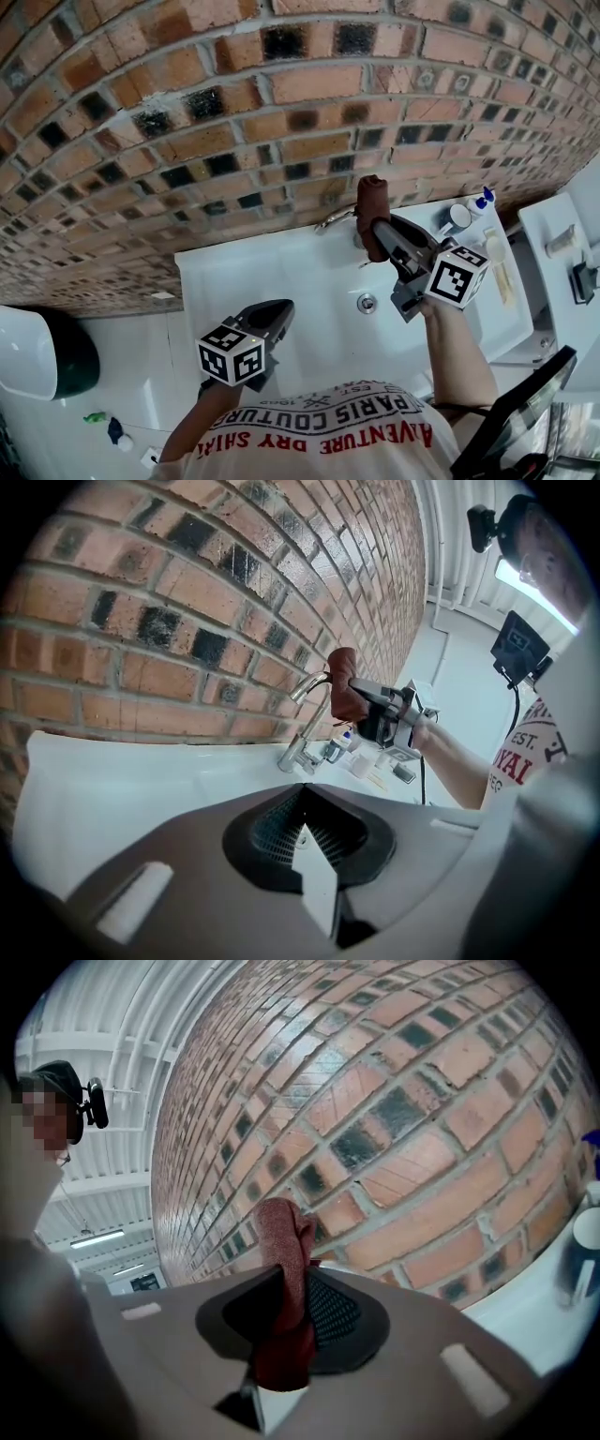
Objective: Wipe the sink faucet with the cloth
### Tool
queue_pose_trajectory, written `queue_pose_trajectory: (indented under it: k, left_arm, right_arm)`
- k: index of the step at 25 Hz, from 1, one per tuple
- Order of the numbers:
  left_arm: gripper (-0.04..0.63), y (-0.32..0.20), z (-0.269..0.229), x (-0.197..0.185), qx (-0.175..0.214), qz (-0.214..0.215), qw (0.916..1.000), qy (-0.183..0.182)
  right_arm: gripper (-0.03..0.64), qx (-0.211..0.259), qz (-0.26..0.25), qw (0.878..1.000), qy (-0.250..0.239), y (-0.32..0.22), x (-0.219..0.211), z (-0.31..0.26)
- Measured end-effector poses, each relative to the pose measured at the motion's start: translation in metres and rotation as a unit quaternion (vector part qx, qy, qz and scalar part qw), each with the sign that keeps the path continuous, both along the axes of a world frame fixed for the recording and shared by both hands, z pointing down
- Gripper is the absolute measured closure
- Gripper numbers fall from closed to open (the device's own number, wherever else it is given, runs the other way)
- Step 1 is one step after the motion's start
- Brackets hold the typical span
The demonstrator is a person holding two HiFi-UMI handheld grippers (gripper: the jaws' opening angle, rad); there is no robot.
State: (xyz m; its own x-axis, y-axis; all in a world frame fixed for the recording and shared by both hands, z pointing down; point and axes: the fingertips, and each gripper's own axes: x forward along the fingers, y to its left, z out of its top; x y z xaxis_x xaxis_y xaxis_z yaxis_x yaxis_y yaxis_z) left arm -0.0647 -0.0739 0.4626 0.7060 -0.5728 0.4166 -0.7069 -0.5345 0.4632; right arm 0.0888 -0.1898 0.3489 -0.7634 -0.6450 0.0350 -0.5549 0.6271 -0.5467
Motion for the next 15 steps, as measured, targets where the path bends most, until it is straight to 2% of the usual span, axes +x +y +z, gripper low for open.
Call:
queue_pose_trajectory:
  k: [10,15]
  left_arm:
    - [0.591,0.001,0.004,0.004,-0.004,0.003,1.0,-0.004]
    - [0.591,0.001,0.006,0.003,-0.008,0.002,0.9999,-0.006]
  right_arm:
    - [0.543,-0.04,0.067,0.997,0.015,-0.017,0.05,0.047]
    - [0.543,-0.083,0.094,0.991,0.051,-0.026,0.064,0.092]
